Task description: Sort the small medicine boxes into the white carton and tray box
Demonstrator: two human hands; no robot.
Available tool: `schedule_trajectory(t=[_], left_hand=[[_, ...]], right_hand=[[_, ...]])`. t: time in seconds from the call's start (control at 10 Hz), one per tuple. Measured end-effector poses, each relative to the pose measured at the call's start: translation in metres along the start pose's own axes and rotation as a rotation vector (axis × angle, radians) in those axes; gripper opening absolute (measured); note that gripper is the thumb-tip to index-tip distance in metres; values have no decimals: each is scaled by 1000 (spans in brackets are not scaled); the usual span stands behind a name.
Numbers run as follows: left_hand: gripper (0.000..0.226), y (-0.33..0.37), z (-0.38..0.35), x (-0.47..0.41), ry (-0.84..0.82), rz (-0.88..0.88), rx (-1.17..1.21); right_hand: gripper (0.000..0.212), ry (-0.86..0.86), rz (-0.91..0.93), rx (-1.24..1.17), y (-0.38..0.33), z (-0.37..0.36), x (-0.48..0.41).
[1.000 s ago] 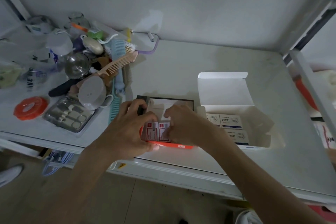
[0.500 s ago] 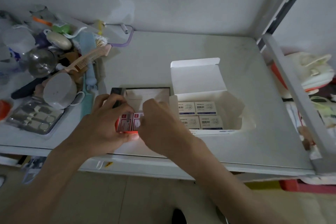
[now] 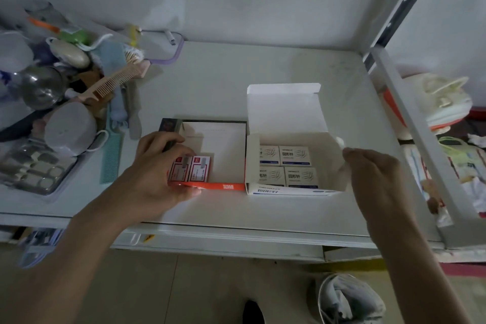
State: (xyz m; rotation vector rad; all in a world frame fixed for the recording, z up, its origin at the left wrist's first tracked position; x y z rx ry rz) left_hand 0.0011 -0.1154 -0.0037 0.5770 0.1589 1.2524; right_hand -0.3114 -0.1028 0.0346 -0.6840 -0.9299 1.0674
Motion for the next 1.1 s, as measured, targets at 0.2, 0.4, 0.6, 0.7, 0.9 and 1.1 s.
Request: schedule_trajectory(t=[0.2,0.4,0.6,0.7,0.9,1.1], left_hand=[[68,-2,1,1,16,-28,86],[40,-4,0,6,104,-117,104],[77,-4,-7,6,43,-96,44],[66,-1,-5,5,69,-87,51],[61,0,-2,5,48,-62,66],[70,3,-2,9,76,-55,95]], right_hand=[[18,-60,76,15,1,-11,2],[25,-55,67,75,13,-20,-6],[24,155,79,-9,19,-30,-7],[24,318,87,-18,21,-39,-4],[27,408,81,-51,25,-45,-10],[29,345,73,-5,23,-45,-8]])
Point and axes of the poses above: each hand's wrist, its own x-axis away from the middle knuckle, its own z-axis out of the back of the hand, y = z × x, the point moved 6 cm from there along -x, towards the middle knuckle, and after that the axes turned 14 degrees about -y, right-handed, at the moved point
